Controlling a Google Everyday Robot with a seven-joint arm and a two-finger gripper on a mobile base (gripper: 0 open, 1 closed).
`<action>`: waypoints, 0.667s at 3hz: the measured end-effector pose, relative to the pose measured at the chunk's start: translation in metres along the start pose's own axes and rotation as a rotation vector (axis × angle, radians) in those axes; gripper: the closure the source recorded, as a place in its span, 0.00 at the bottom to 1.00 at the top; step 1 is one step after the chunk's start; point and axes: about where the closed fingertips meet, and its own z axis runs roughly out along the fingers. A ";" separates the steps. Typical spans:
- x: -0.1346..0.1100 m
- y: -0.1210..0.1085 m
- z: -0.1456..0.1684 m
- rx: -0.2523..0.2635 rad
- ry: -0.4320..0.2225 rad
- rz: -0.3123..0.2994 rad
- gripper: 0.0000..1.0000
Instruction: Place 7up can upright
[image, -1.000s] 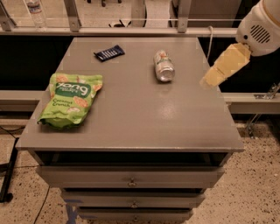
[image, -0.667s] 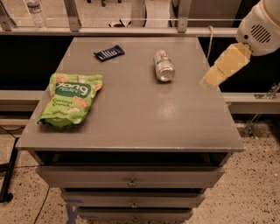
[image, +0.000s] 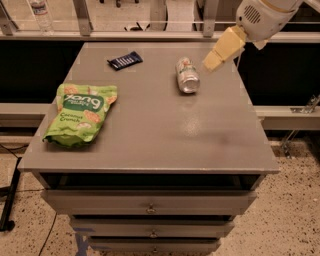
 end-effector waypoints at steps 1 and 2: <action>-0.039 -0.011 0.019 0.000 0.013 0.123 0.00; -0.073 -0.010 0.033 0.048 0.002 0.239 0.00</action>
Offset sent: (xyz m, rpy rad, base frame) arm 0.1001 0.0627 -0.0105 0.0376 0.0302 -0.4509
